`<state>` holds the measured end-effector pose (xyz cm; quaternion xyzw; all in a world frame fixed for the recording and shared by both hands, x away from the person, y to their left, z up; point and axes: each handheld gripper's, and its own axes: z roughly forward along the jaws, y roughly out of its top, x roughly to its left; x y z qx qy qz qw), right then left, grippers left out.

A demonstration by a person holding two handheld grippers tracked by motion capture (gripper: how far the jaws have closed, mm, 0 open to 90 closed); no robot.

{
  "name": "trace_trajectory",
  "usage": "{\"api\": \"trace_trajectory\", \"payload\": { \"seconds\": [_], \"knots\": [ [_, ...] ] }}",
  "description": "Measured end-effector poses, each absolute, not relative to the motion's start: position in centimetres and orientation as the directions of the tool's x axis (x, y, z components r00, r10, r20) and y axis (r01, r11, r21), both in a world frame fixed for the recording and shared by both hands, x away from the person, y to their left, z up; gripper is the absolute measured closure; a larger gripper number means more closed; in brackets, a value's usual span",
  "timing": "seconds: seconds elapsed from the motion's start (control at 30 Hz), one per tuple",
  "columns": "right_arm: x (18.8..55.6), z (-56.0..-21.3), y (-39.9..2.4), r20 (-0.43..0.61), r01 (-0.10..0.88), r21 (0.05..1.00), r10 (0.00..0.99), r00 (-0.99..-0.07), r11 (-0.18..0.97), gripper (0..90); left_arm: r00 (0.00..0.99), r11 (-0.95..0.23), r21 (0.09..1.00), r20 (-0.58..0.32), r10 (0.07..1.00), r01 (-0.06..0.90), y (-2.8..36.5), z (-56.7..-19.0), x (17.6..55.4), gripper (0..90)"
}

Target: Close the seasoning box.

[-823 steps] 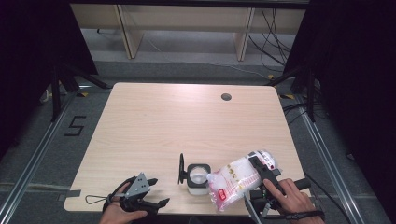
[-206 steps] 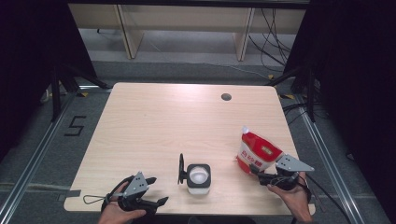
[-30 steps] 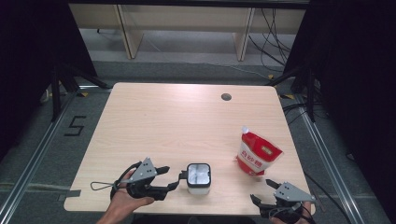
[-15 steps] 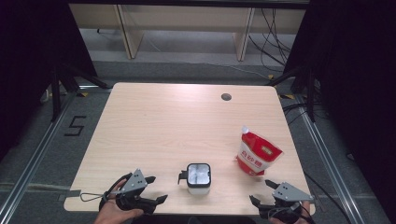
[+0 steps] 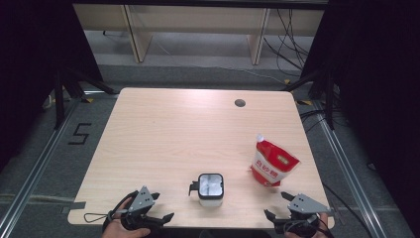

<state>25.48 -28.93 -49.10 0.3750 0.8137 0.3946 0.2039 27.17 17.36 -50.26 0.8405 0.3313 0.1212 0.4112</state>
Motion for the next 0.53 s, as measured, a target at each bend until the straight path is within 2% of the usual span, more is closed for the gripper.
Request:
{"api": "trace_trajectory", "payload": {
  "seconds": [0.17,0.2,0.23,0.27,0.47,0.53],
  "knots": [
    [25.65,-49.20,-28.95,-0.040,0.446,0.788,0.759,-0.650,0.424,17.3,0.776,-0.472,0.768,-0.053,0.628,0.434,17.22,-50.35,27.23,18.0],
    [25.40,-49.20,-28.78,-0.011,0.478,0.779,0.771,-0.636,0.406,17.2,0.779,-0.476,0.768,-0.048,0.625,0.429,17.20,-50.39,27.29,18.0],
    [25.66,-49.25,-28.93,-0.050,0.440,0.789,0.759,-0.649,0.429,17.2,0.766,-0.466,0.762,-0.061,0.640,0.450,17.14,-50.48,27.22,18.0],
    [25.44,-49.25,-28.78,-0.013,0.478,0.776,0.769,-0.639,0.411,17.0,0.767,-0.460,0.763,-0.071,0.638,0.453,17.14,-50.56,27.25,17.9],
    [25.88,-49.41,-29.09,-0.052,0.439,0.784,0.751,-0.658,0.440,16.9,0.763,-0.460,0.760,-0.071,0.643,0.459,17.21,-50.61,27.35,17.7],
    [25.81,-49.40,-29.14,-0.044,0.455,0.782,0.765,-0.643,0.427,16.8,0.757,-0.457,0.759,-0.071,0.649,0.463,17.24,-50.60,27.42,17.7]
  ]
}}
